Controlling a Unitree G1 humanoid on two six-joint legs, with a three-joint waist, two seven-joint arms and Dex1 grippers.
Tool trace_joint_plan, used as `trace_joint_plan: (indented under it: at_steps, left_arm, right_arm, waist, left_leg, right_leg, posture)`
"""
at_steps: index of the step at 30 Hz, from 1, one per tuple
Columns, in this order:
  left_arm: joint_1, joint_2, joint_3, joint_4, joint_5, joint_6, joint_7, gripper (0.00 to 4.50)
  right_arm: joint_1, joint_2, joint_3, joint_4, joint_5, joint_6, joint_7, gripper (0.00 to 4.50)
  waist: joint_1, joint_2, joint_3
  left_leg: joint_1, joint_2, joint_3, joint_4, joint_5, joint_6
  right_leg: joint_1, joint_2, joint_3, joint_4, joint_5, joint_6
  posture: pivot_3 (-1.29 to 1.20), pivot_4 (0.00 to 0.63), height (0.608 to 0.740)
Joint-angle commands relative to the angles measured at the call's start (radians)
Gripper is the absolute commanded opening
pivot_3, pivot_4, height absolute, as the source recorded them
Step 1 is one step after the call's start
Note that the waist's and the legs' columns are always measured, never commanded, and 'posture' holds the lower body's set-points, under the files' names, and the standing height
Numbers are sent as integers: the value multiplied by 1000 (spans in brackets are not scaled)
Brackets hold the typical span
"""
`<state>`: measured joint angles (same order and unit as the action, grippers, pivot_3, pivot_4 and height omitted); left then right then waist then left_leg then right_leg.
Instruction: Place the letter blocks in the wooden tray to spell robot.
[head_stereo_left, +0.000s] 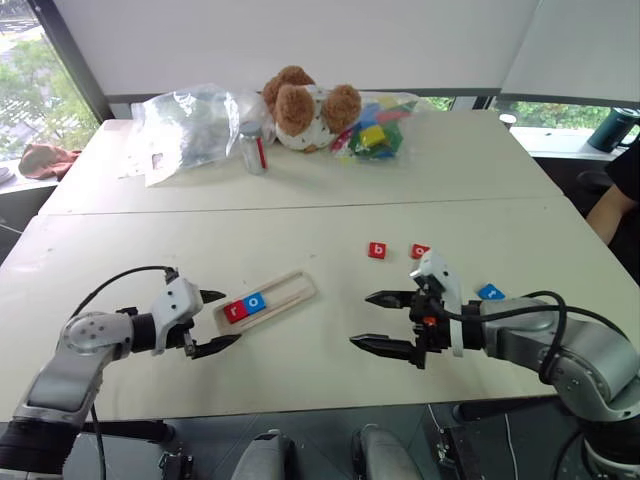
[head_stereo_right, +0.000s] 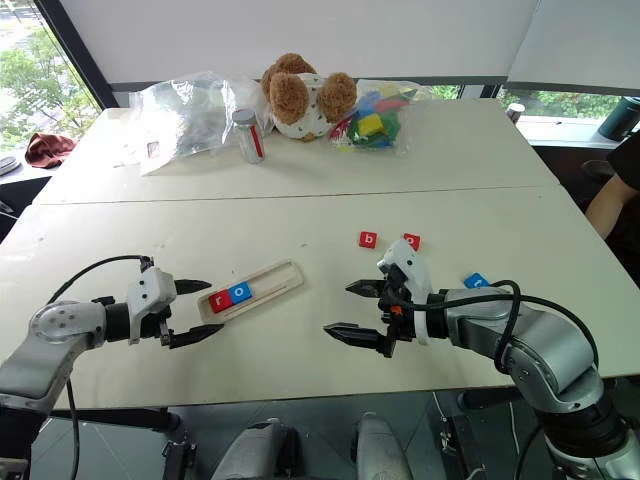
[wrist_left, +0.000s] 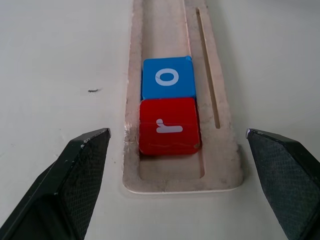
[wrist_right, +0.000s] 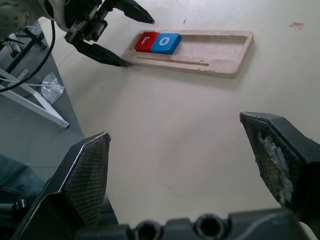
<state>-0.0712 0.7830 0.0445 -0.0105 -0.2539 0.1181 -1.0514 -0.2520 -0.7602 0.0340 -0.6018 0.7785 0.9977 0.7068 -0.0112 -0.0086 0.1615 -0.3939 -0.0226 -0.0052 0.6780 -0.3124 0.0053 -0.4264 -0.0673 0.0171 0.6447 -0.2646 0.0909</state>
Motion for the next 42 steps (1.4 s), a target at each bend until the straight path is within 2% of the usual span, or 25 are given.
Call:
trace_joint_plan:
  at_steps: [1,10,13,14,15,21,26,30,33,40,42]
  left_arm:
    - [-3,-18,-9,45,20,-38,11,4500]
    - [-30,-37,-55,124,47,-93,-6,4500]
    - [-29,-36,-58,133,43,-98,-13,3618]
    - [-27,-35,-58,133,42,-100,-17,3174]
    - [-26,-33,-59,134,43,-101,-18,3054]
    - [-71,-31,-96,110,60,-110,-40,3056]
    - [-267,-73,-187,118,60,-107,-141,3056]
    - [-428,-150,-266,281,102,-176,-208,3056]
    - [-529,-225,-297,447,131,-236,-228,3056]
    - [-610,-291,-324,653,179,-372,-274,3056]
    - [-611,-301,-318,671,176,-387,-276,4095]
  right_arm:
    - [1,-3,-10,-22,0,-12,-1,4475]
    - [8,2,-13,-17,-10,-18,-6,4475]
    - [12,-2,-19,-18,-9,-18,-6,4500]
    - [15,-4,-22,-19,-9,-17,-6,4500]
    - [17,-6,-24,-20,-9,-17,-6,4500]
    - [39,-13,-66,5,-21,-25,-19,4500]
    - [96,-33,-169,59,-45,-49,-31,4500]
    - [131,-47,-188,107,-161,-138,-73,4500]
    - [140,-22,-206,109,-190,-163,-113,4500]
    - [179,42,-227,50,-210,-149,-207,4500]
    - [174,56,-221,43,-211,-141,-223,4500]
  waist:
    - [0,0,0]
    - [5,1,-1]
    - [4,1,-1]
    - [4,1,-1]
    - [4,1,-1]
    - [7,1,-1]
    - [32,1,-1]
    - [25,1,-1]
    - [17,1,-1]
    - [11,0,-1]
    - [13,0,-1]
  left_leg:
    - [0,0,0,0,0,0]
    - [2,0,0,1,0,0]
    - [2,0,0,1,0,0]
    - [2,0,0,1,0,0]
    - [2,0,0,1,0,0]
    - [2,0,0,2,0,0]
    - [0,-1,-1,4,0,0]
    - [-1,-2,-1,4,0,1]
    - [0,-1,0,4,0,1]
    - [0,0,1,5,0,1]
    - [0,-1,1,6,0,1]
  right_leg:
    - [0,0,0,0,0,0]
    - [3,0,0,0,0,0]
    - [3,0,0,0,0,0]
    - [3,0,0,0,0,0]
    - [3,0,0,1,0,0]
    - [3,0,0,1,0,0]
    - [3,0,-1,0,0,0]
    - [2,0,-1,0,0,0]
    - [1,2,0,1,0,1]
    - [0,6,-1,3,0,1]
    - [2,5,-1,3,0,1]
  posture:
    - [0,150,740]
    - [0,150,740]
    - [0,150,740]
    - [0,150,740]
    - [0,150,740]
    - [0,150,740]
    - [0,150,740]
    - [0,150,740]
    - [0,150,740]
    - [0,150,740]
    - [0,150,740]
